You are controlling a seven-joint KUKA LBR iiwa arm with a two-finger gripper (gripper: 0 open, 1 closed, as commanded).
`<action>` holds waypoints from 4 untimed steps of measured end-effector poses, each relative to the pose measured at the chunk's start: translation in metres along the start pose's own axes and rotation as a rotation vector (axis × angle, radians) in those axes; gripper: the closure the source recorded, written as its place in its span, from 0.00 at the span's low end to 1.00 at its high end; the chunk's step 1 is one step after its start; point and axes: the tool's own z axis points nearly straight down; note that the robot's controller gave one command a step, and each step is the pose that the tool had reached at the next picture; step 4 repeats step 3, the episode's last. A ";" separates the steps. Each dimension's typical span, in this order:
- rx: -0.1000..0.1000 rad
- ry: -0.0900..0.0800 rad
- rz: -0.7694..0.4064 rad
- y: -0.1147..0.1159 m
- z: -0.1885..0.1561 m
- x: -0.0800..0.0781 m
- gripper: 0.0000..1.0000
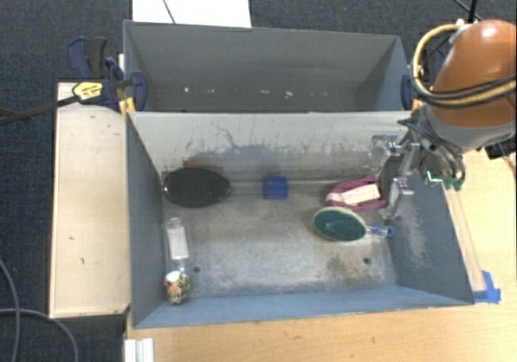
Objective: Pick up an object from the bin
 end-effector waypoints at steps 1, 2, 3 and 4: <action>0.000 -0.005 0.173 0.030 0.146 -0.013 0.00; 0.000 -0.005 0.169 0.030 0.141 -0.015 1.00; -0.001 -0.014 0.180 0.060 0.001 0.000 1.00; -0.001 -0.014 0.180 0.060 0.001 0.000 1.00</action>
Offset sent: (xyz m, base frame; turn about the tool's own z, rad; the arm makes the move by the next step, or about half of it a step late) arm 0.0119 0.0298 -0.1470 0.1742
